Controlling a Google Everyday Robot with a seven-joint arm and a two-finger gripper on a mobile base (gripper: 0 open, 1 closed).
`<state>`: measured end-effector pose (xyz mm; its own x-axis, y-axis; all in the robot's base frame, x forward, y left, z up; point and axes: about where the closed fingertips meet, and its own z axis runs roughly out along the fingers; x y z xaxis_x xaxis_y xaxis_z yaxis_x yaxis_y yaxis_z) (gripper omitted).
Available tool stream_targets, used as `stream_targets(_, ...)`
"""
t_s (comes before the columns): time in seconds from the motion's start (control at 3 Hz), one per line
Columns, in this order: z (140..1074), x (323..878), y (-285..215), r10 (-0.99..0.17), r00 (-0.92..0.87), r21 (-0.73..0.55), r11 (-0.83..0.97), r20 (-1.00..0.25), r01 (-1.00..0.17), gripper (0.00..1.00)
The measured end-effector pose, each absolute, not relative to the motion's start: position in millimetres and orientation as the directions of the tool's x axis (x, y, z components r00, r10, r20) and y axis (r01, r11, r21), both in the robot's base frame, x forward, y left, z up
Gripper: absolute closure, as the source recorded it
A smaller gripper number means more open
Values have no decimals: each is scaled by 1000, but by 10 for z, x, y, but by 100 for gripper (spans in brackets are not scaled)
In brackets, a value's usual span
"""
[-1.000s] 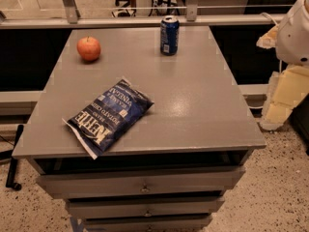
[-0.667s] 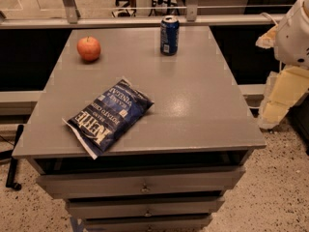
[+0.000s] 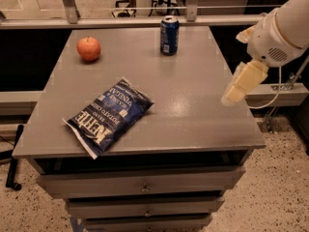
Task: Move pepsi can near apple
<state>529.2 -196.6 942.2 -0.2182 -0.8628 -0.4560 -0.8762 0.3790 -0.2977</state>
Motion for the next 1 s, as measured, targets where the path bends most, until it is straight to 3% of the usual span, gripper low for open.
stream_targets(0.67, 9194, 6829, -1647, -579, -143, -253, 548, -803, -797, 0)
stream_targets(1.0, 9186, 7331, -1518, -461, -102, -213, 582, -882, -785, 0)
